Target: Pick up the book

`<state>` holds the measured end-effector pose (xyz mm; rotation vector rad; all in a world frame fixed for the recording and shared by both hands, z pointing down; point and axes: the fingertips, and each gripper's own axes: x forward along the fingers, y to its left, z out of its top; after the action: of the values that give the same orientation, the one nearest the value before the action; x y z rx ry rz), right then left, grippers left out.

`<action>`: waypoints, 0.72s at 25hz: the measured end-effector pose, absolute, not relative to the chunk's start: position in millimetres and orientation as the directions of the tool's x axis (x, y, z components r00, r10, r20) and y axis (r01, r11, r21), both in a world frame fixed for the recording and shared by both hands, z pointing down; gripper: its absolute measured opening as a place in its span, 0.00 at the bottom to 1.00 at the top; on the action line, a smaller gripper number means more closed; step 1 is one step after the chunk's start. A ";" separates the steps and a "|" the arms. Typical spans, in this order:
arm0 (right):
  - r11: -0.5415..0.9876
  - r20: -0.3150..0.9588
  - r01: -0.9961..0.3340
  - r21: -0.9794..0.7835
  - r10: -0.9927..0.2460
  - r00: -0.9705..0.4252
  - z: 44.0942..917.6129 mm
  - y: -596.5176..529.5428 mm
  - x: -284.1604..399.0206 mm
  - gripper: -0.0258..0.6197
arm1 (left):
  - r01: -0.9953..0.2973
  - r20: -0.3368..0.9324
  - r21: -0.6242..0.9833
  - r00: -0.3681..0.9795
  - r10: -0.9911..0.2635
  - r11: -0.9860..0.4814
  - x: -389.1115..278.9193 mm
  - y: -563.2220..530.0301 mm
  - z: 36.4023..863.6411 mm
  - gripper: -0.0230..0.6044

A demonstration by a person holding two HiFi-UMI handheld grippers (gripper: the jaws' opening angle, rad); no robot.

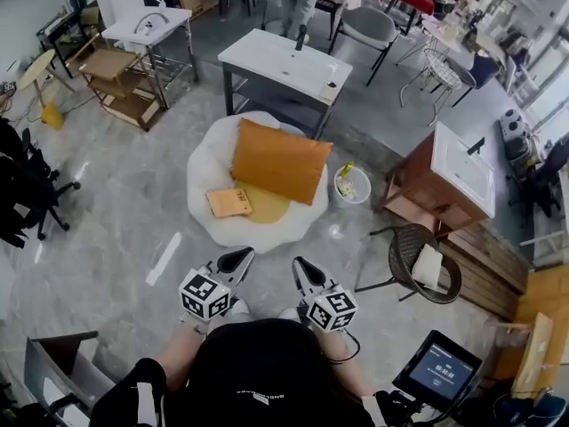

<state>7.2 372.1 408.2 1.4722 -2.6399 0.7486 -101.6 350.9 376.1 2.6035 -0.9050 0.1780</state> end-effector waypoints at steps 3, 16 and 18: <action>0.432 0.247 -0.813 -0.391 -0.802 -0.544 407.9 362.2 -16.2 0.10 | -0.626 0.243 0.289 0.780 -0.577 -0.724 -125.9 342.2 376.3 0.06; 0.436 0.256 -0.808 -0.396 -0.793 -0.553 418.5 337.5 -87.0 0.10 | -0.630 0.254 0.276 0.776 -0.577 -0.726 -193.4 321.5 380.8 0.06; 0.441 0.260 -0.805 -0.396 -0.787 -0.560 421.4 331.8 -92.0 0.10 | -0.633 0.259 0.275 0.773 -0.579 -0.723 -198.6 315.7 382.7 0.06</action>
<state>-92.0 331.8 421.4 1.4557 -2.6353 0.7569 -198.6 315.7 382.7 2.6191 -0.9277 0.2193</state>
